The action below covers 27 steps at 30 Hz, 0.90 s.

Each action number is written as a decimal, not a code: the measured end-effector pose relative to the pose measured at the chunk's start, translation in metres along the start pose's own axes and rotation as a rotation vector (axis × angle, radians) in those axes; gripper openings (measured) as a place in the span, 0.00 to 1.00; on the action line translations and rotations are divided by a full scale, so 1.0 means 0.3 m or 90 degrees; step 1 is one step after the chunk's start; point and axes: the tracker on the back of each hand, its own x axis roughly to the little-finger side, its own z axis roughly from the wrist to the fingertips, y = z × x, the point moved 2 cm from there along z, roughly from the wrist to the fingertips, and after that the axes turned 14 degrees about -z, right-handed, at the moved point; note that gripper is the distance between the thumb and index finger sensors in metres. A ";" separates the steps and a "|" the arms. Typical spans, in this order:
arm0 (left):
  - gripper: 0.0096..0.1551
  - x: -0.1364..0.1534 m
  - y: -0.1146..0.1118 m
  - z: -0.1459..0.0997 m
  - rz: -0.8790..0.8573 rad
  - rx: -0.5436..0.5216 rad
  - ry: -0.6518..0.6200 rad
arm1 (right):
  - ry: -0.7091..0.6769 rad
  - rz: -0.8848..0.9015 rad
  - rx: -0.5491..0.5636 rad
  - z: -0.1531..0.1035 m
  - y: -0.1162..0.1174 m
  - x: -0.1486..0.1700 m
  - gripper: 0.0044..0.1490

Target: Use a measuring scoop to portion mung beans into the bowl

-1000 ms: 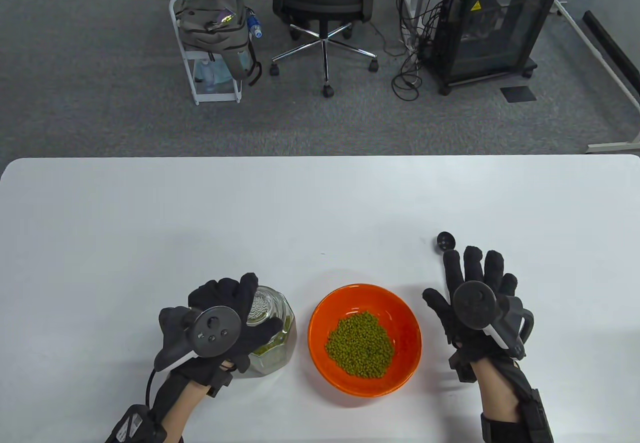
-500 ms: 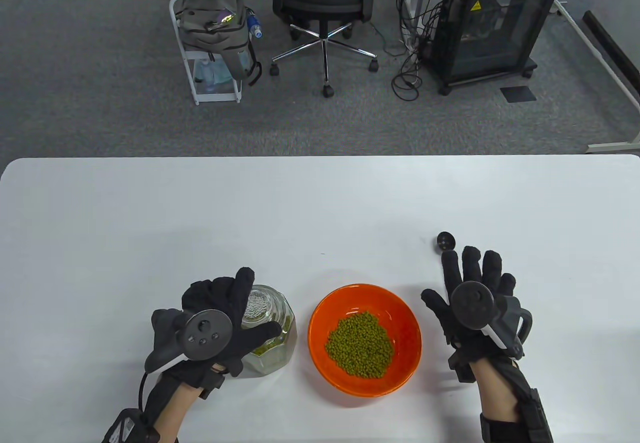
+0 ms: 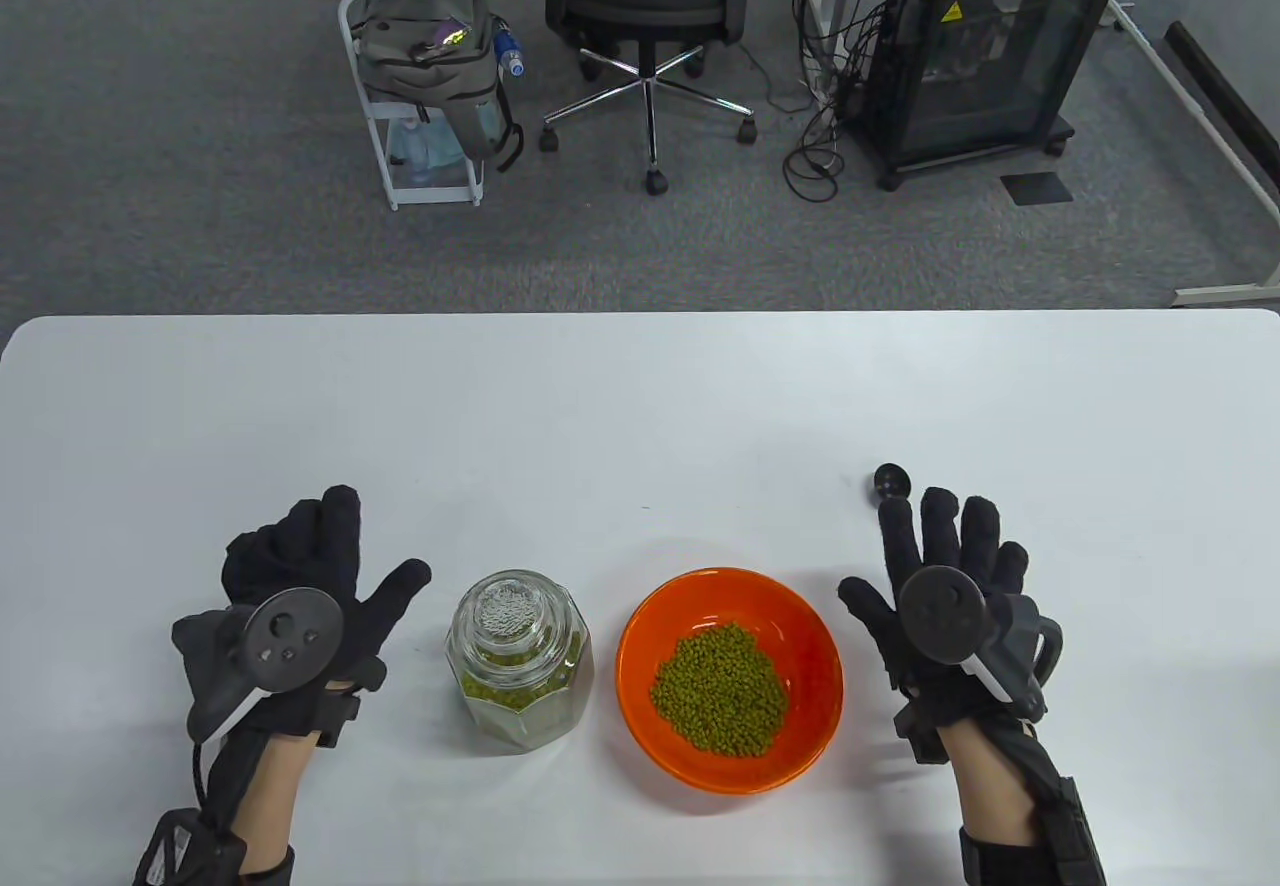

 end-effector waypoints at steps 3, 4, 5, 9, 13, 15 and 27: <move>0.59 0.043 -0.020 0.007 0.019 0.021 0.019 | -0.004 -0.003 -0.001 0.000 0.004 -0.004 0.56; 0.59 0.056 -0.031 0.008 0.024 0.031 0.024 | -0.005 -0.005 -0.002 -0.001 0.005 -0.006 0.56; 0.60 0.064 -0.037 0.009 0.026 0.039 0.026 | -0.006 -0.006 -0.002 -0.001 0.006 -0.007 0.56; 0.60 0.101 -0.068 0.013 0.032 0.073 0.049 | -0.010 -0.008 -0.002 -0.002 0.007 -0.011 0.56; 0.60 0.125 -0.088 0.016 0.034 0.096 0.063 | -0.014 -0.009 -0.001 -0.002 0.009 -0.013 0.56; 0.60 0.137 -0.099 0.017 0.033 0.108 0.073 | -0.014 -0.010 0.000 -0.002 0.009 -0.013 0.56; 0.60 0.145 -0.130 0.015 0.040 0.131 0.075 | -0.016 -0.010 -0.002 -0.002 0.013 -0.016 0.56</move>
